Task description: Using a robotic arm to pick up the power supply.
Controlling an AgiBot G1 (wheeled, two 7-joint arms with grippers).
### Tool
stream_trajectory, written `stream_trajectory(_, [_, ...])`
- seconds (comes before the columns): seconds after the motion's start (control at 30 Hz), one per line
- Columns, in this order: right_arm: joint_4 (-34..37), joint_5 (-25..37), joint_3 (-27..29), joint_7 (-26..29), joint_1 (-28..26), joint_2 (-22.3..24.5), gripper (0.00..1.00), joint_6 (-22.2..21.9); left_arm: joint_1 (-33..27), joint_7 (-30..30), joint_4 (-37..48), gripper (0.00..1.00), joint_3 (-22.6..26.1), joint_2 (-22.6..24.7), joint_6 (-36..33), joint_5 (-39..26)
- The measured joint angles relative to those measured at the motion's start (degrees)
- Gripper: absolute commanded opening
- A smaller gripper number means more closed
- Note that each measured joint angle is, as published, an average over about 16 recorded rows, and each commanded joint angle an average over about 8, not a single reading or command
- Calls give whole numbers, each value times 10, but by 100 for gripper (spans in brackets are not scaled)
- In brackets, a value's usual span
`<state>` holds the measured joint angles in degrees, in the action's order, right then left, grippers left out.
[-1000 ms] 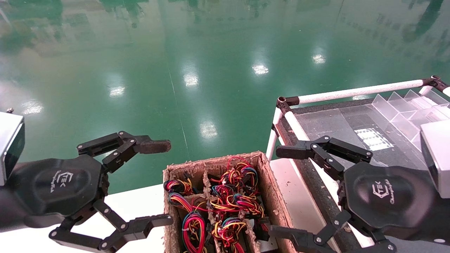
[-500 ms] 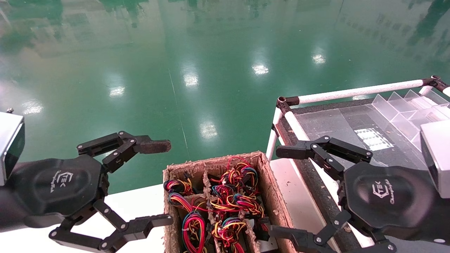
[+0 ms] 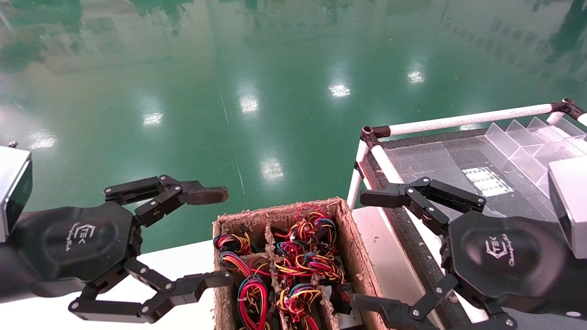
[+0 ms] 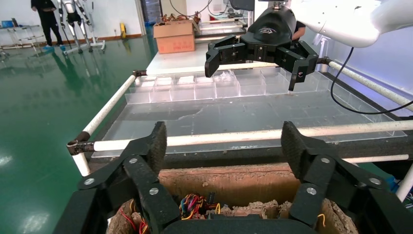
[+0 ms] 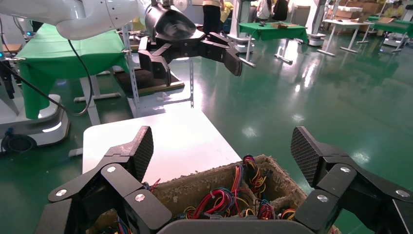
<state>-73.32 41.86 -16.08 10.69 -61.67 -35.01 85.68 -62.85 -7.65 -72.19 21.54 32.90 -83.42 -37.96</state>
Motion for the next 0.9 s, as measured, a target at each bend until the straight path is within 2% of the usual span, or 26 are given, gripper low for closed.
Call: stream_trajectory(0.9, [0, 0, 0, 0, 0, 0, 100, 0, 0, 0, 0, 0, 0, 0, 0, 0])
